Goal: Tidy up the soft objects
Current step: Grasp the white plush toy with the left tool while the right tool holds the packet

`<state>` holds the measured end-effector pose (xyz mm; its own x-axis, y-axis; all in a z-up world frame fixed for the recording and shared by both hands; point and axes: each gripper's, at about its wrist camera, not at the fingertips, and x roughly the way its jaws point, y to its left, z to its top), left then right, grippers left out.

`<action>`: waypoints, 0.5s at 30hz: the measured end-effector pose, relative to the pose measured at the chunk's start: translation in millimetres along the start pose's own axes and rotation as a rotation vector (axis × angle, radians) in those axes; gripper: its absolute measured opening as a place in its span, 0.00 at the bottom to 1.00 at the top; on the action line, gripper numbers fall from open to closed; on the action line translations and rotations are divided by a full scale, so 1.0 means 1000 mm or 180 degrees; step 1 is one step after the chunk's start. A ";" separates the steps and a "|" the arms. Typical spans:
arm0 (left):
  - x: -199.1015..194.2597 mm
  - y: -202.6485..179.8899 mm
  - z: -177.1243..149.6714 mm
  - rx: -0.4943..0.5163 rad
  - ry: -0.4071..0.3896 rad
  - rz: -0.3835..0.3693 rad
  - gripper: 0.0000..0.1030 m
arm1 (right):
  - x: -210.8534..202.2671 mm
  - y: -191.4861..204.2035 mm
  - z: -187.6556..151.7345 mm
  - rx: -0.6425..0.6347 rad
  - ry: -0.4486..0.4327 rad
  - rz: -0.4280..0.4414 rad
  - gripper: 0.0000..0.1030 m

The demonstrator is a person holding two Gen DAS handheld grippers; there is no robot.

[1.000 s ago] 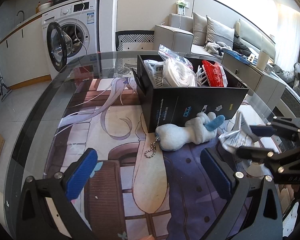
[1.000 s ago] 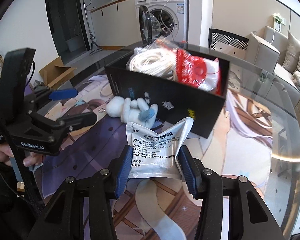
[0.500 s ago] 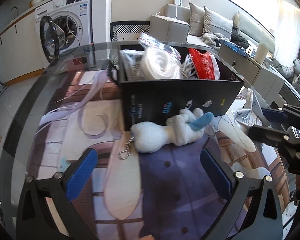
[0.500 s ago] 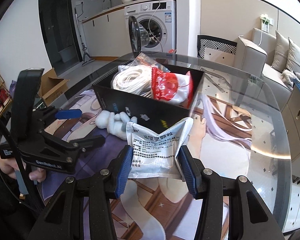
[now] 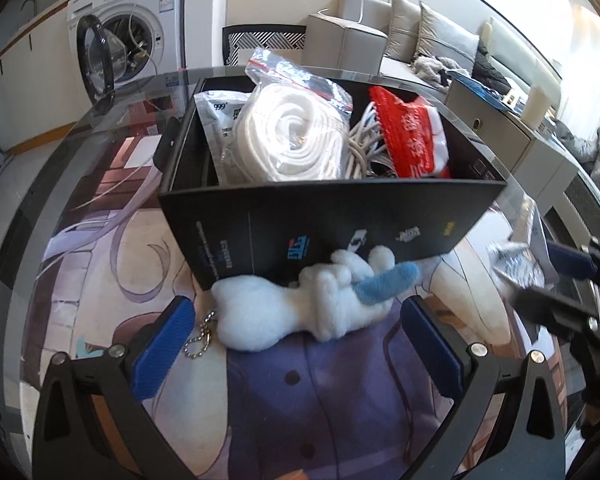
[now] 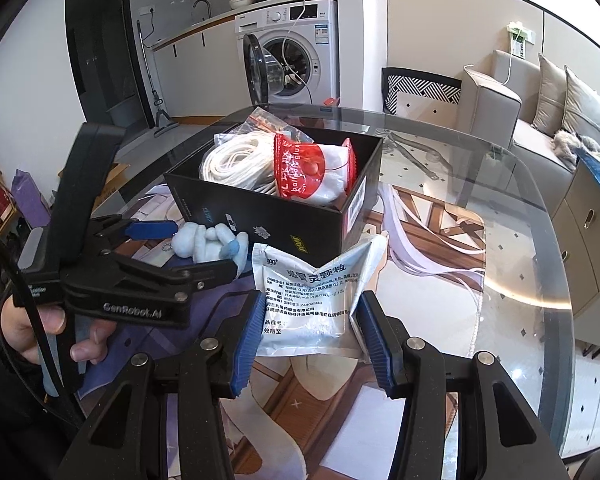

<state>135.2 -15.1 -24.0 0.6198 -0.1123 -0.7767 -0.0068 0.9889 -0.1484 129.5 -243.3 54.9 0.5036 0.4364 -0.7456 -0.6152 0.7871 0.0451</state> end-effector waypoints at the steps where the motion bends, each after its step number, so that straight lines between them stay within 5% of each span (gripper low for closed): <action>1: 0.002 0.000 0.001 -0.0020 0.0028 -0.0002 1.00 | 0.000 -0.001 0.000 0.0003 0.0001 0.0000 0.47; 15: 0.015 -0.015 0.008 0.0131 0.0146 0.0252 1.00 | 0.001 -0.001 -0.001 0.0003 0.0011 -0.0011 0.47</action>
<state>151.2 -30.5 -28.9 0.5819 -0.0369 -0.8124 -0.0216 0.9979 -0.0608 129.5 -243.9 53.2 0.5037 0.4322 -0.7480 -0.6129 0.7890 0.0432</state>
